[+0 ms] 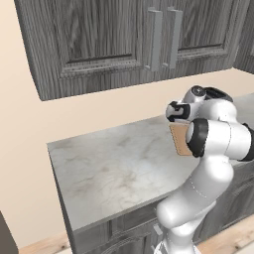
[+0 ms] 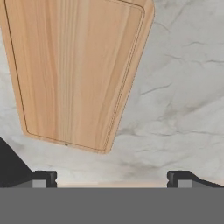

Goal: Move the cutting board and knife to the sink. Then move spray from the cabinet to the counter.

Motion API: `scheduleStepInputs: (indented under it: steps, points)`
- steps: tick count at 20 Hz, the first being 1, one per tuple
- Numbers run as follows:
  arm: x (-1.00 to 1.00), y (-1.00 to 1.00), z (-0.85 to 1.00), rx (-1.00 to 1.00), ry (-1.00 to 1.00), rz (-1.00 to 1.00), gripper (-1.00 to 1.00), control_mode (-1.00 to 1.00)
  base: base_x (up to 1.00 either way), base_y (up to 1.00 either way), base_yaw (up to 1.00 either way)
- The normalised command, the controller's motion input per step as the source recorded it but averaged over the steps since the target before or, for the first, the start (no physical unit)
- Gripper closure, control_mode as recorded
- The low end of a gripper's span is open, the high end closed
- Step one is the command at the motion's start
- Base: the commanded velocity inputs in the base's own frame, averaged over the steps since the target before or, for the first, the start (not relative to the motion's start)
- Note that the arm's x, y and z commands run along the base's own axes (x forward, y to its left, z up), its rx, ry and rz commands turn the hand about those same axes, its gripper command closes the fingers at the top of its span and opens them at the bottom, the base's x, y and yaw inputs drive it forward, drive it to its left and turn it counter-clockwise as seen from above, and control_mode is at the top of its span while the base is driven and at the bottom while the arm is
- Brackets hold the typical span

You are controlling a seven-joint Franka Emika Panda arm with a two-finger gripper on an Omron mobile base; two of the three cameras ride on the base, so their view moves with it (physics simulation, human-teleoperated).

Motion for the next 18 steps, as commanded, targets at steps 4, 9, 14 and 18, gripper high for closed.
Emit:
scheduleStepInputs:
  steps: [4, 9, 14, 18]
  points:
    - [0.06, 0.00, -0.31, -0.06, 0.05, 0.00, -1.00, -1.00, 0.00, 0.00, 0.00]
    - [0.02, 0.00, -0.35, -0.07, 0.03, 0.00, -1.00, -1.00, 0.00, 0.00, 0.00]
    - [0.08, 0.00, -0.26, -0.03, 0.01, 0.00, -1.00, -1.00, 0.00, 0.00, 0.00]
    - [0.05, 0.00, -0.19, 0.00, 0.00, 0.00, -1.00, -1.00, 0.00, 0.00, 0.00]
